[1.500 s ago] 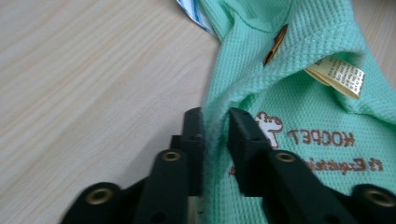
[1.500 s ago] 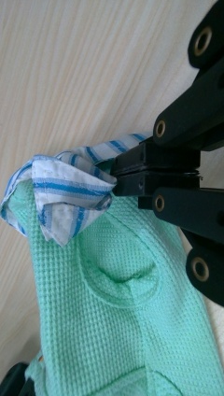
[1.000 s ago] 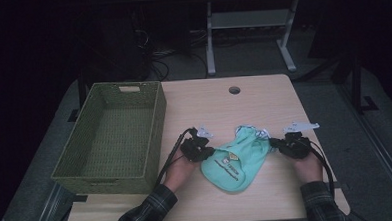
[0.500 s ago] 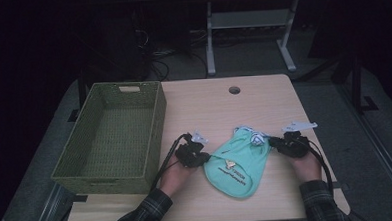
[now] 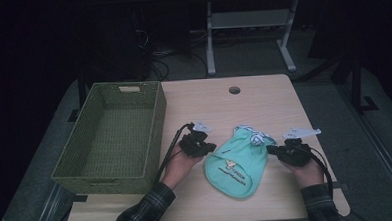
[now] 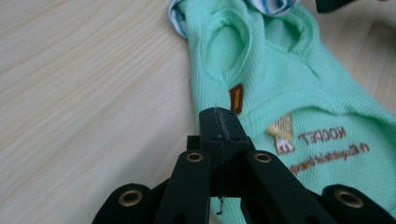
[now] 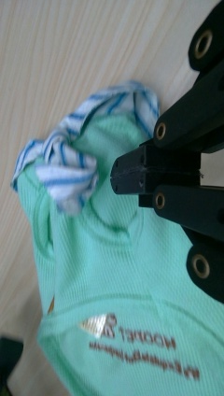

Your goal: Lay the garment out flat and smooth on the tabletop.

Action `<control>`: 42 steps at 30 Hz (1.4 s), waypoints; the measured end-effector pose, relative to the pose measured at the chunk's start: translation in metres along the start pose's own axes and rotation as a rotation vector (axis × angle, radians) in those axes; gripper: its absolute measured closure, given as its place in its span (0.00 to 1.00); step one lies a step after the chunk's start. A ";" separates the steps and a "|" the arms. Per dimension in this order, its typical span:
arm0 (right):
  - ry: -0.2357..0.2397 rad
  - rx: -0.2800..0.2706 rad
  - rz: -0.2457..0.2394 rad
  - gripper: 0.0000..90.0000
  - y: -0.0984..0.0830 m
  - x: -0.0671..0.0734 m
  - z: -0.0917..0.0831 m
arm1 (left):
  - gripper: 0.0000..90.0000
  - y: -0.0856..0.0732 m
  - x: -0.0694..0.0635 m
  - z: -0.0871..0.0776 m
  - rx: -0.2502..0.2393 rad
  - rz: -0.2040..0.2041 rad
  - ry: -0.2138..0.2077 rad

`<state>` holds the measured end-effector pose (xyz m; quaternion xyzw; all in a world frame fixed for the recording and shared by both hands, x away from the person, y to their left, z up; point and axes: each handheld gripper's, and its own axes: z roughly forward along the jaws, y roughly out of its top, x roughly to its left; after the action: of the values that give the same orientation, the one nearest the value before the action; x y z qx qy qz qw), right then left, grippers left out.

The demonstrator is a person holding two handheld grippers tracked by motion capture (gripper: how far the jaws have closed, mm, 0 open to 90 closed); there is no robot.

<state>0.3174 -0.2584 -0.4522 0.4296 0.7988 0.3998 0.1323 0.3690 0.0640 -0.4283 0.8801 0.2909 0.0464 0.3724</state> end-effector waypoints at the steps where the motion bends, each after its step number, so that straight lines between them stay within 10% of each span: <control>1: 0.011 0.001 -0.003 1.00 0.000 0.003 -0.001 | 1.00 0.002 0.001 0.001 0.002 0.001 -0.004; 28: 0.154 0.101 -0.120 1.00 -0.016 0.060 0.015 | 1.00 0.056 0.007 0.080 -0.015 0.044 -0.106; 42: 0.134 0.126 -0.114 1.00 -0.018 0.052 0.014 | 1.00 0.047 0.026 0.085 0.065 0.037 -0.006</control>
<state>0.2834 -0.2157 -0.4679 0.3634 0.8525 0.3685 0.0738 0.4384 -0.0013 -0.4613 0.8971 0.2750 0.0411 0.3433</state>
